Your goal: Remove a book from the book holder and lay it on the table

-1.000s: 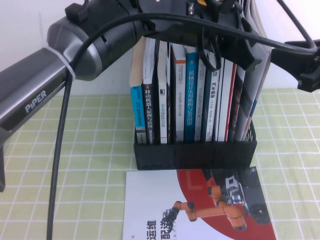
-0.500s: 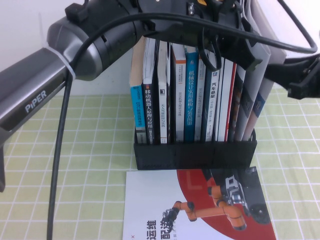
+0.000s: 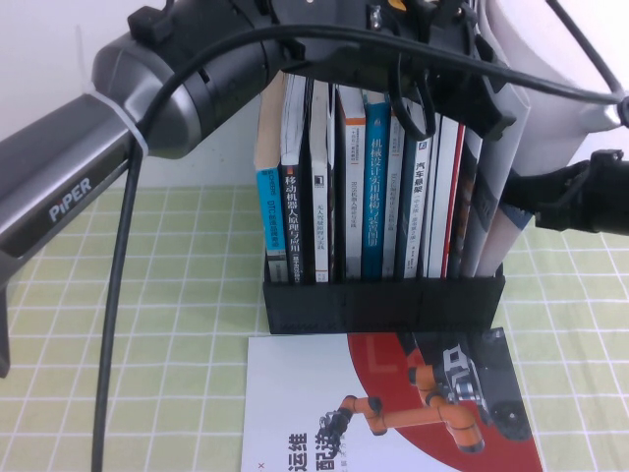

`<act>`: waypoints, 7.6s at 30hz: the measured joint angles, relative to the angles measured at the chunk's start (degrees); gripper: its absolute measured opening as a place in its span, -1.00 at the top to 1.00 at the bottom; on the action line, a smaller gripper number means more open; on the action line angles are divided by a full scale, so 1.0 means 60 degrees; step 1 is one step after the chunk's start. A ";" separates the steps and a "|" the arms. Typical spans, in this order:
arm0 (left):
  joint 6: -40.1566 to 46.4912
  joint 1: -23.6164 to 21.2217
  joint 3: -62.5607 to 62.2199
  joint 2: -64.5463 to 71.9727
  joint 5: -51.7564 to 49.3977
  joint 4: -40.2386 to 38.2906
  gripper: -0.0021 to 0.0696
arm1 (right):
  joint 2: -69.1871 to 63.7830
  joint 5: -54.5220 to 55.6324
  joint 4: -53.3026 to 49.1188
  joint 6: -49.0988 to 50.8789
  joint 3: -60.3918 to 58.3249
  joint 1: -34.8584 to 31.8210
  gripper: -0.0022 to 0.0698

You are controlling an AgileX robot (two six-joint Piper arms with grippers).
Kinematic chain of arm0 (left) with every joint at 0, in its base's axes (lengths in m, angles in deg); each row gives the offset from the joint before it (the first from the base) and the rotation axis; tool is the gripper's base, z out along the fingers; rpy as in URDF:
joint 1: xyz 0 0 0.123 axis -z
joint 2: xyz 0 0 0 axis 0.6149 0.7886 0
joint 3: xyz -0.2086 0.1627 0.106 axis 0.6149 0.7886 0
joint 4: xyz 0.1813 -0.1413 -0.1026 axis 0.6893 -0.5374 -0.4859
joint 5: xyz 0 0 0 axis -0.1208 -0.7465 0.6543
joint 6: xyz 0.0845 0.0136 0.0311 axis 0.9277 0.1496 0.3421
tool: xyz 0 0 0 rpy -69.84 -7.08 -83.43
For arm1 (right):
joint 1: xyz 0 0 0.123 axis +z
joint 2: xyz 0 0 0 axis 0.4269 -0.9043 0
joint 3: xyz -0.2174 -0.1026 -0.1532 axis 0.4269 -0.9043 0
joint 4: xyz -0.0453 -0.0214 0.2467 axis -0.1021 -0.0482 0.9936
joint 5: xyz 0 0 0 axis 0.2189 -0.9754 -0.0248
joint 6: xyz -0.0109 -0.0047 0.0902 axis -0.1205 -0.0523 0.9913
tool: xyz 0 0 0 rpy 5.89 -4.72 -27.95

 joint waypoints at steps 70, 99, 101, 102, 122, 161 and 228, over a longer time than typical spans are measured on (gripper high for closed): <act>-1.2230 -0.0015 1.1125 -1.3802 -0.2528 0.6645 0.95 | 0.0900 0.3087 -1.7659 1.2671 -0.0332 0.9296 0.91; -1.2160 -0.0015 1.1125 -1.3802 -0.3397 0.6705 0.95 | 0.1249 -0.5490 -1.2832 1.1396 0.5017 0.8273 -0.23; -1.2035 -0.0015 1.1125 -1.3802 -0.3397 0.6754 0.95 | 0.1395 -0.5584 -1.2649 1.1179 0.5900 0.8273 -0.04; -1.1939 -0.0015 1.1125 -1.3802 -0.3454 0.6854 0.95 | 0.1457 -0.5630 -1.2757 1.1200 0.6402 0.8273 0.13; -1.1383 -0.0015 1.2978 -1.4950 -0.3160 0.7709 0.95 | 0.6826 -0.5638 -1.8717 1.3780 0.3910 0.5582 0.94; -1.1632 -0.0015 1.4240 -1.5208 -0.0625 0.8743 0.95 | 1.3061 -0.1985 -1.8329 1.5622 -0.4081 0.5530 0.94; -0.7404 -0.4437 1.8480 -1.8239 0.2486 0.3143 0.95 | 1.3082 -0.2194 -1.7925 1.5622 -0.4087 0.5515 0.95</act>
